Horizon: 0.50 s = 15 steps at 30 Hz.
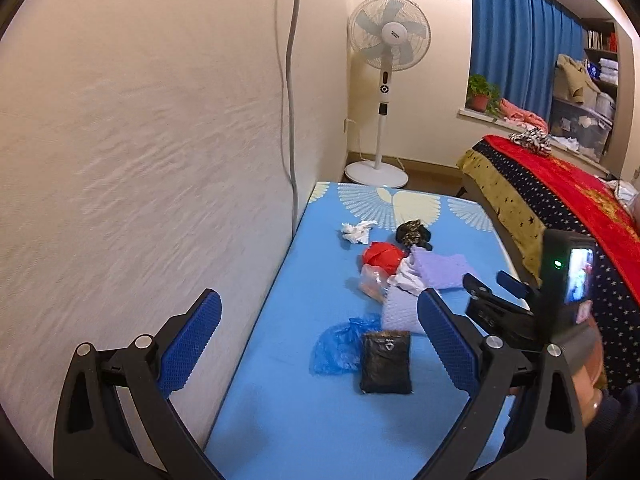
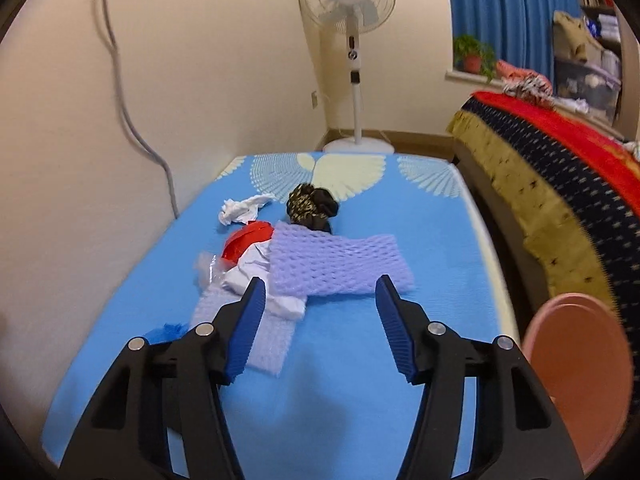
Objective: Collect trash
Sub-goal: 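Grasp the purple mesh foam sleeve with the right tool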
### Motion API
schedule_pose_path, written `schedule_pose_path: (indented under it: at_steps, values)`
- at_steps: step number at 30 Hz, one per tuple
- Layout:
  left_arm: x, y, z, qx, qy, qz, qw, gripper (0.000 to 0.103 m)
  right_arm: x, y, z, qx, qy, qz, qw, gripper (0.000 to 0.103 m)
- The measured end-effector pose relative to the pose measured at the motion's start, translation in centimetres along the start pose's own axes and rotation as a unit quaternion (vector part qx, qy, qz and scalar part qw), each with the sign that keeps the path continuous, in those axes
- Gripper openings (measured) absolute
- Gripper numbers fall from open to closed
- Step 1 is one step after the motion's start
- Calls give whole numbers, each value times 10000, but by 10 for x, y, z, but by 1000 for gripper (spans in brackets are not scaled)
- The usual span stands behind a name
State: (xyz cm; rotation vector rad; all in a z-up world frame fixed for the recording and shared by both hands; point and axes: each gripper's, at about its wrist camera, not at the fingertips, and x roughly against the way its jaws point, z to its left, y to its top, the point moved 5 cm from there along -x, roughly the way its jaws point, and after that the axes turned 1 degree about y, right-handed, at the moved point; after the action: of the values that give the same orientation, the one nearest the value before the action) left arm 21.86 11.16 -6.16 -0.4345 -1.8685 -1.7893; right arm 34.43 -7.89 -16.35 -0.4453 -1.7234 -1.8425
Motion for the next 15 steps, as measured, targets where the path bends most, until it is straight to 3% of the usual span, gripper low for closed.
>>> schedule_pose_path:
  at_steps: [10, 13, 15]
  values:
    - [-39, -12, 5, -10, 8, 342, 9994, 95, -71, -4, 27, 393, 1, 84, 9992, 57]
    - [-47, -16, 5, -10, -20, 444, 9990, 95, -84, -7, 26, 426, -33, 135, 9990, 48]
    - [-48, -16, 6, -8, -18, 454, 9990, 95, -91, -8, 22, 325, -48, 242, 9992, 29]
